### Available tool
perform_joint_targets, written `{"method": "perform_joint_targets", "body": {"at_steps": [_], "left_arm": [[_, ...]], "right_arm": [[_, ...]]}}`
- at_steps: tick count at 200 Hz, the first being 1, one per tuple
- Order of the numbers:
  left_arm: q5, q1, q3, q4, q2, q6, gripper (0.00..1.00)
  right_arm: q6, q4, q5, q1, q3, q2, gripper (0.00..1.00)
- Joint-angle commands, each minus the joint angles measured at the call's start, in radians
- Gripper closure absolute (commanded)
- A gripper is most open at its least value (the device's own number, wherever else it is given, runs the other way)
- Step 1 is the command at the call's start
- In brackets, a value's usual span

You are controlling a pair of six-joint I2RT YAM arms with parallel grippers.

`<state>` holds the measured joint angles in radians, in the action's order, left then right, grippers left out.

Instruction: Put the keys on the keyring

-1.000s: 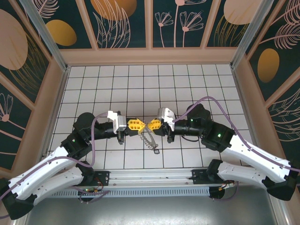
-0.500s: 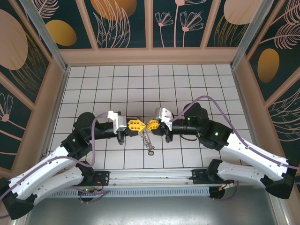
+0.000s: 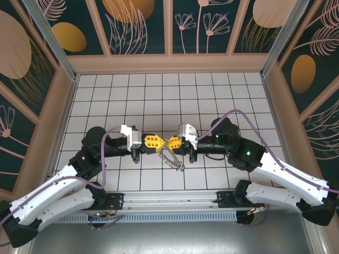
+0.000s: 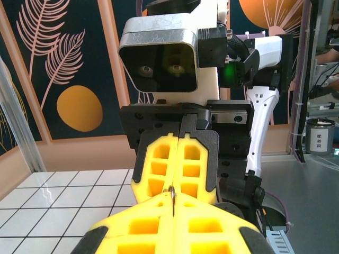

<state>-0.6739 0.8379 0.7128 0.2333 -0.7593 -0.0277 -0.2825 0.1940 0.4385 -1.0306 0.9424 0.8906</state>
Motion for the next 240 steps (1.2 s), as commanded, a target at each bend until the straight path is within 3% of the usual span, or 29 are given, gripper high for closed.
{"method": "perform_joint_targets", "body": {"at_steps": [1,240], "left_arm": [[-0.027,0.004,0.018,-0.003,-0.006,0.017,1.0],[-0.005,0.004,0.012,-0.054,0.015,-0.014,1.0]], "right_arm": [[-0.012,-0.062,0.001,-0.009,0.035,-0.042,1.0],[-0.02,-0.03,-0.182,-0.009,0.017,-0.126,1.0]]}}
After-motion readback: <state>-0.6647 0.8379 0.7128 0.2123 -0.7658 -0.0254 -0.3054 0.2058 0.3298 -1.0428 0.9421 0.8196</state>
